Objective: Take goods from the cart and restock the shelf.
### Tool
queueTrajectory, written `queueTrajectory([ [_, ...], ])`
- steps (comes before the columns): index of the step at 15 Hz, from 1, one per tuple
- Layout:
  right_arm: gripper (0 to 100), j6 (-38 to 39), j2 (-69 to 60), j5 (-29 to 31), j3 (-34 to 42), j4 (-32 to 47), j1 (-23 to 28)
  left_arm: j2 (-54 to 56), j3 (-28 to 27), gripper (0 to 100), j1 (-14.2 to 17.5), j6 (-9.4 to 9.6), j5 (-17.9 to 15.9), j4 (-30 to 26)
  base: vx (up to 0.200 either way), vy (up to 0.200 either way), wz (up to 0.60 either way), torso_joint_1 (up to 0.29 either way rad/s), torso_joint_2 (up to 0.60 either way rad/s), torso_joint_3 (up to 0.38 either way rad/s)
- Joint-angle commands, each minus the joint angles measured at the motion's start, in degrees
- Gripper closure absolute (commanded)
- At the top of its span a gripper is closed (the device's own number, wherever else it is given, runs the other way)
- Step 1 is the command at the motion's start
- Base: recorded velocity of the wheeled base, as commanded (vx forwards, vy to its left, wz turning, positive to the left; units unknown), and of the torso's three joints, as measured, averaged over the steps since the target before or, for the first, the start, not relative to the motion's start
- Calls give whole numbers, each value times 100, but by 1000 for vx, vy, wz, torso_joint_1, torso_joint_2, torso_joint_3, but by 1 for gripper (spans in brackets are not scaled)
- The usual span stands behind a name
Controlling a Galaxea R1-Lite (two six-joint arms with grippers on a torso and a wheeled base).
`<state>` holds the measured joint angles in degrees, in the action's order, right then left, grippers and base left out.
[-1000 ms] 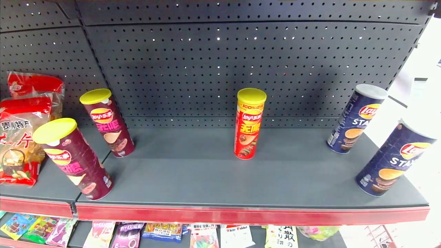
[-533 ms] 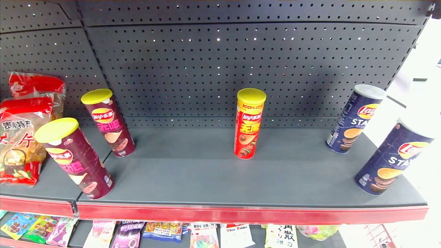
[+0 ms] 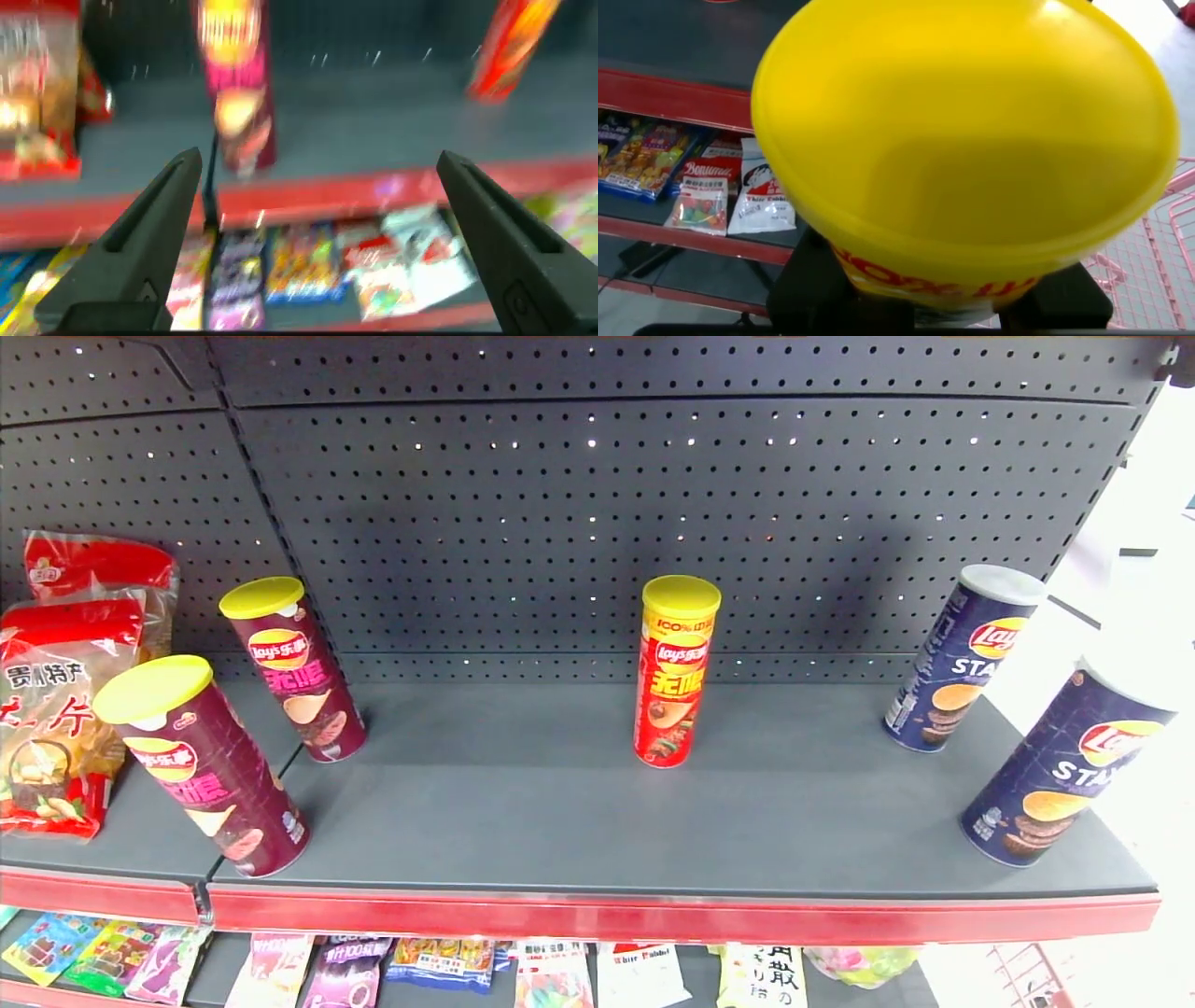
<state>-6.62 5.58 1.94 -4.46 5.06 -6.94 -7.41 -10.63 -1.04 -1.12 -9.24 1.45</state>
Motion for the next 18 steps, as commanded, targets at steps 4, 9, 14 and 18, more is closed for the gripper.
queueTrajectory([
  [4,100,3,4,-115,200,-260,-27,-3970,-2127,0,-1153,455,-1897,303,0,0,0,0,0,0],
  [9,100,38,4,-185,209,-260,-18,-7020,-2558,0,-2305,622,-2047,2553,0,0,0,0,0,0],
  [14,100,64,4,-185,209,-260,-18,-8584,-3841,0,-2753,631,-1625,2711,0,0,0,0,0,0],
  [18,100,143,4,-167,209,-260,-18,-9744,-4641,0,-2920,639,-1379,3335,0,0,0,0,0,0],
])
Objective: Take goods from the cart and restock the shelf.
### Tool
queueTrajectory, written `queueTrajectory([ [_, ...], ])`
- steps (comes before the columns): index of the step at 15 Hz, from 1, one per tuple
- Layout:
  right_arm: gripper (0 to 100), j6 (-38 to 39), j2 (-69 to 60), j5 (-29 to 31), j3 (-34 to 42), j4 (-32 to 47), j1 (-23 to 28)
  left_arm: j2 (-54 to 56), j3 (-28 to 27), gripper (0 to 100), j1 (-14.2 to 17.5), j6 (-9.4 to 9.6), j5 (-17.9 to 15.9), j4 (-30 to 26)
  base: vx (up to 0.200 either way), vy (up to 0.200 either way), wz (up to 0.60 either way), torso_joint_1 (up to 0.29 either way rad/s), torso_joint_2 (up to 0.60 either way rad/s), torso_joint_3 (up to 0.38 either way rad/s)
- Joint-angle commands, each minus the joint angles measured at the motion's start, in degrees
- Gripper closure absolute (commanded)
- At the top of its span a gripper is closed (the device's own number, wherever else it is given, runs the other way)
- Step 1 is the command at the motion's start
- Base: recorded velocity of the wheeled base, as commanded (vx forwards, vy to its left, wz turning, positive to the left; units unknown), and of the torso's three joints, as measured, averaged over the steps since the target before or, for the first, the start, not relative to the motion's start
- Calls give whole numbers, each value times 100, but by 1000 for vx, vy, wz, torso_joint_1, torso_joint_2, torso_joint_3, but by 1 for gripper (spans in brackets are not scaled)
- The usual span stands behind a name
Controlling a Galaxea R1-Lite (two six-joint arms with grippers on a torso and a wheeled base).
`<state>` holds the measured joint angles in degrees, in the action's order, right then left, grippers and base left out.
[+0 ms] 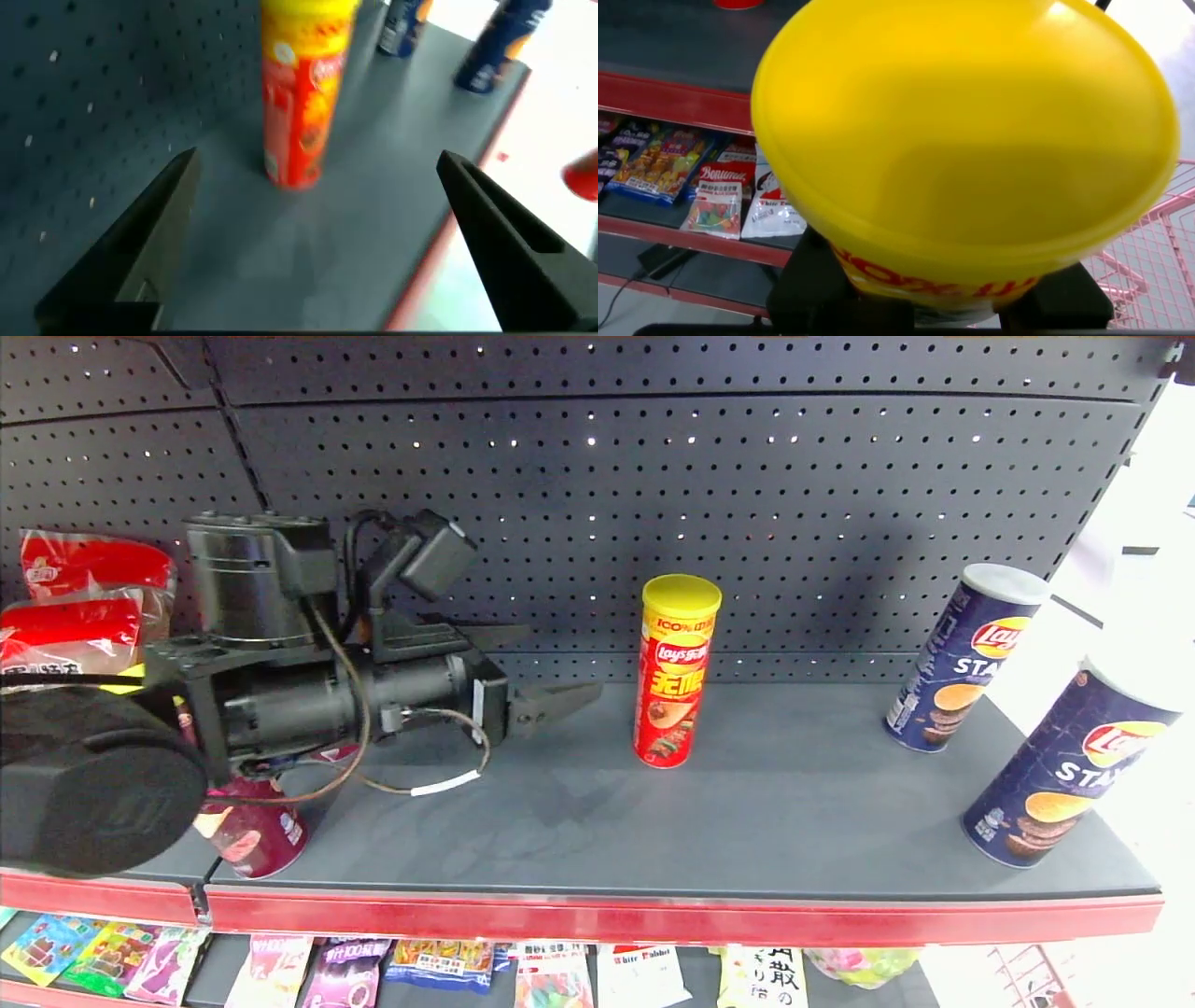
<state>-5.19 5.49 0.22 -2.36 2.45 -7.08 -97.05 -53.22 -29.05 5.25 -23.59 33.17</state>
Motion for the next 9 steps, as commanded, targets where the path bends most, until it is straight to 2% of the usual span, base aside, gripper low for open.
queueTrajectory([
  [1,100,1,14,4,-1,1,-4,-1018,-593,0,-171,-7,47,260,0,0,0,0,0,0],
  [3,100,1,14,13,-1,1,-4,-1343,-997,0,-303,-7,-58,304,0,0,0,0,0,0],
  [7,100,10,14,31,-1,-8,-4,-1747,-1472,0,-321,2,-410,313,0,0,0,0,0,0],
  [9,100,10,14,31,-1,-8,-4,-1967,-1797,0,-312,2,-401,313,0,0,0,0,0,0],
])
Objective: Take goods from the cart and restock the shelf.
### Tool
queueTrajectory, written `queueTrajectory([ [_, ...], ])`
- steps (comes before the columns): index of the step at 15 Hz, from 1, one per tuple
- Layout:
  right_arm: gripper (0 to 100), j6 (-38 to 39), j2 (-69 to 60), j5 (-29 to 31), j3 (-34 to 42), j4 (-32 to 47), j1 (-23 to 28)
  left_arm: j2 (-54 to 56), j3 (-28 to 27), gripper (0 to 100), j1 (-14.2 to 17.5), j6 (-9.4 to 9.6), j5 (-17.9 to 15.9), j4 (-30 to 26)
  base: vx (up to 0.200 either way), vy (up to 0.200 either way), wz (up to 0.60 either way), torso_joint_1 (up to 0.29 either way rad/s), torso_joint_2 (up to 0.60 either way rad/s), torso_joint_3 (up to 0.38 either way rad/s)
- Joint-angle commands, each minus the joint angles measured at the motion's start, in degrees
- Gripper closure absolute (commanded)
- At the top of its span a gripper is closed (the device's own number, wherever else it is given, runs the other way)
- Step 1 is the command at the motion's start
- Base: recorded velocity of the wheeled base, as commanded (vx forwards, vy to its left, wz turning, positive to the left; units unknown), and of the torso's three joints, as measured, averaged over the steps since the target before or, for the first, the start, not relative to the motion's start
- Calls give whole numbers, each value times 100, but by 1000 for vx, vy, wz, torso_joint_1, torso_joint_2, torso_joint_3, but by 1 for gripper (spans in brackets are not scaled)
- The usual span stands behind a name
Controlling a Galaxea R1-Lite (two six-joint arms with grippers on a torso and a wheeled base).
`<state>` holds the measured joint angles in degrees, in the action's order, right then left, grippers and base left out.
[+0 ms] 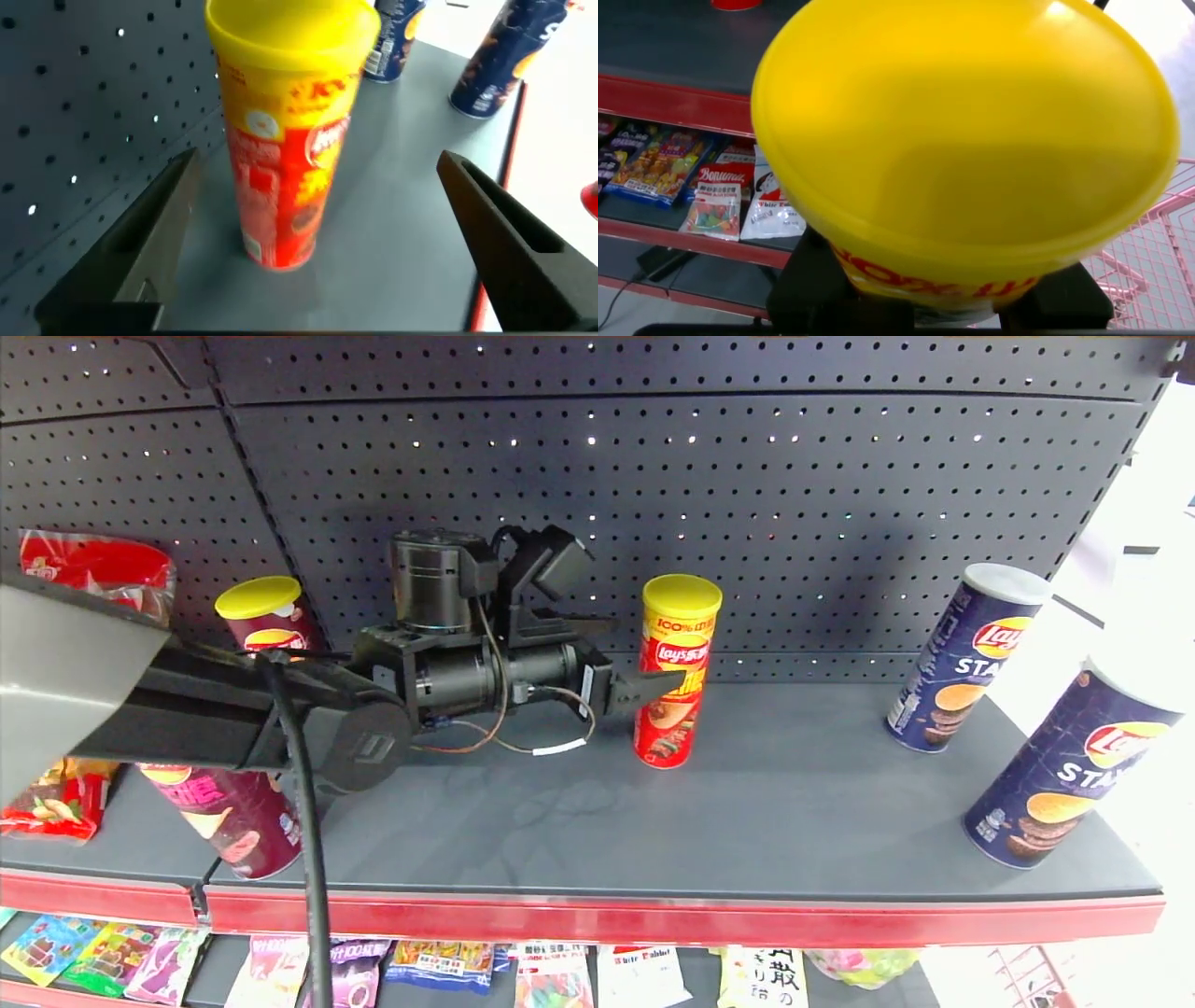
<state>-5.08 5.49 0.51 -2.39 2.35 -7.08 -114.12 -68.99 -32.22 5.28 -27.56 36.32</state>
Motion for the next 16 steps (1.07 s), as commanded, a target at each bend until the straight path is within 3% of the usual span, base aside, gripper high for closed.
queueTrajectory([
  [1,100,-1,14,2,2,2,-4,-348,-361,0,14,8,-3,-2,0,0,0,0,0,0],
  [10,100,-1,14,10,2,2,-4,-840,-1091,0,14,-1,-100,-63,0,0,0,0,0,0],
  [16,100,-1,14,10,2,2,-4,-928,-1249,0,14,-1,-100,-134,0,0,0,0,0,0],
])
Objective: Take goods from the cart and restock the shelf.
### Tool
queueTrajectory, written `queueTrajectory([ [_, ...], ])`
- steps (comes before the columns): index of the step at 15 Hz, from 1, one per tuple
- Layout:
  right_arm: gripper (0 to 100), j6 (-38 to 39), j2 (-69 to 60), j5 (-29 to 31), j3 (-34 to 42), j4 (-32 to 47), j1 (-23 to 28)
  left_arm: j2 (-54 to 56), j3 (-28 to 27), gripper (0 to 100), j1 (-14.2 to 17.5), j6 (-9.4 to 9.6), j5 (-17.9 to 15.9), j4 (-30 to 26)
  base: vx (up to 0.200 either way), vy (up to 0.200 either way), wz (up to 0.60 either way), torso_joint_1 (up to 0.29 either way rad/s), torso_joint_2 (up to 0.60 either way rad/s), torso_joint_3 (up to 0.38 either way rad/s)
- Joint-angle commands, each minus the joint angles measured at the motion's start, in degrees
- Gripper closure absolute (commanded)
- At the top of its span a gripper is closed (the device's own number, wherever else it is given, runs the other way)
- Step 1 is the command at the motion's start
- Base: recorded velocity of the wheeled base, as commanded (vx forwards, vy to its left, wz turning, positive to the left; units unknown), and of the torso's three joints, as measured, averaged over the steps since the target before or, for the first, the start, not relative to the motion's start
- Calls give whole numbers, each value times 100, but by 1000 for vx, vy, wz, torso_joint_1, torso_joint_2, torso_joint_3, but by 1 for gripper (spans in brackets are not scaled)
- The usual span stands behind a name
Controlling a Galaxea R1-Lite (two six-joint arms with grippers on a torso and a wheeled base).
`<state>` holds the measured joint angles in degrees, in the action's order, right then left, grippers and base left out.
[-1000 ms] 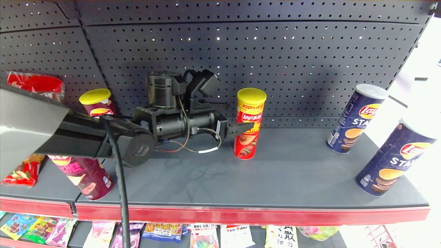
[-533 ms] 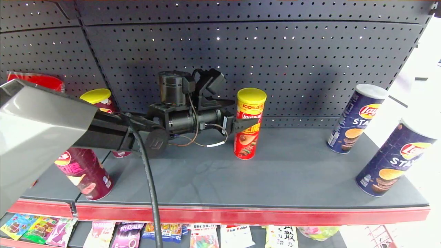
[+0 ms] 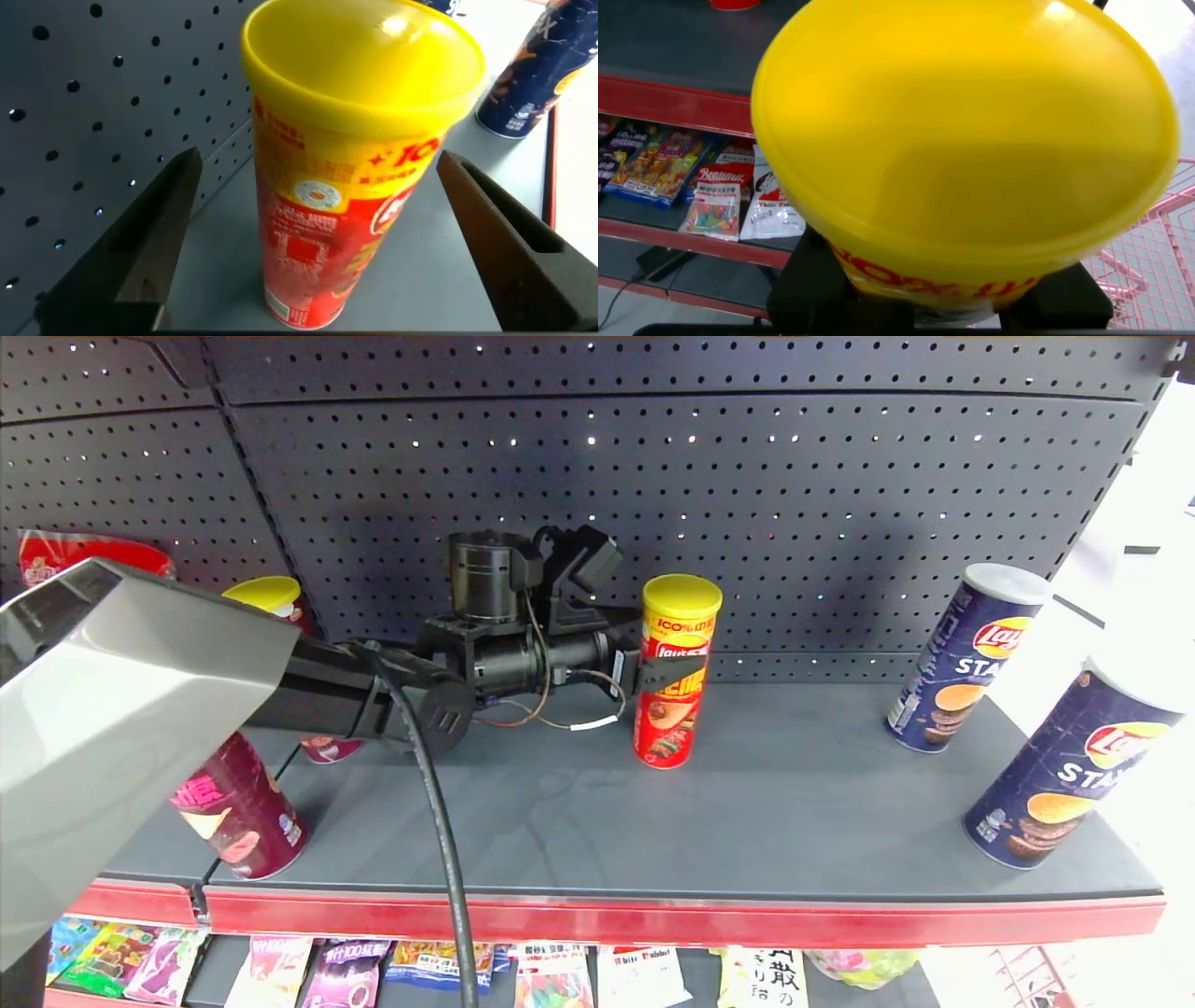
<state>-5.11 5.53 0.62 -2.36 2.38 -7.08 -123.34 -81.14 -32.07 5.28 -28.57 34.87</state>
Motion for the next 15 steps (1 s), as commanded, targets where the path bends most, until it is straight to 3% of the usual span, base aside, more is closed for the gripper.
queueTrajectory([
  [1,100,1,9,-1,-1,0,-4,-76,-165,0,-9,-1,-8,-15,0,0,0,0,0,0],
  [7,100,1,0,8,-1,0,-4,-190,-394,0,-53,-1,1,-147,0,0,0,0,0,0],
  [8,100,1,9,8,-1,0,-4,-216,-394,100,-62,-1,1,-138,0,0,0,0,0,0],
  [15,100,1,9,8,-1,0,-4,-49,-165,100,-150,-1,10,-182,0,0,0,0,0,0],
])
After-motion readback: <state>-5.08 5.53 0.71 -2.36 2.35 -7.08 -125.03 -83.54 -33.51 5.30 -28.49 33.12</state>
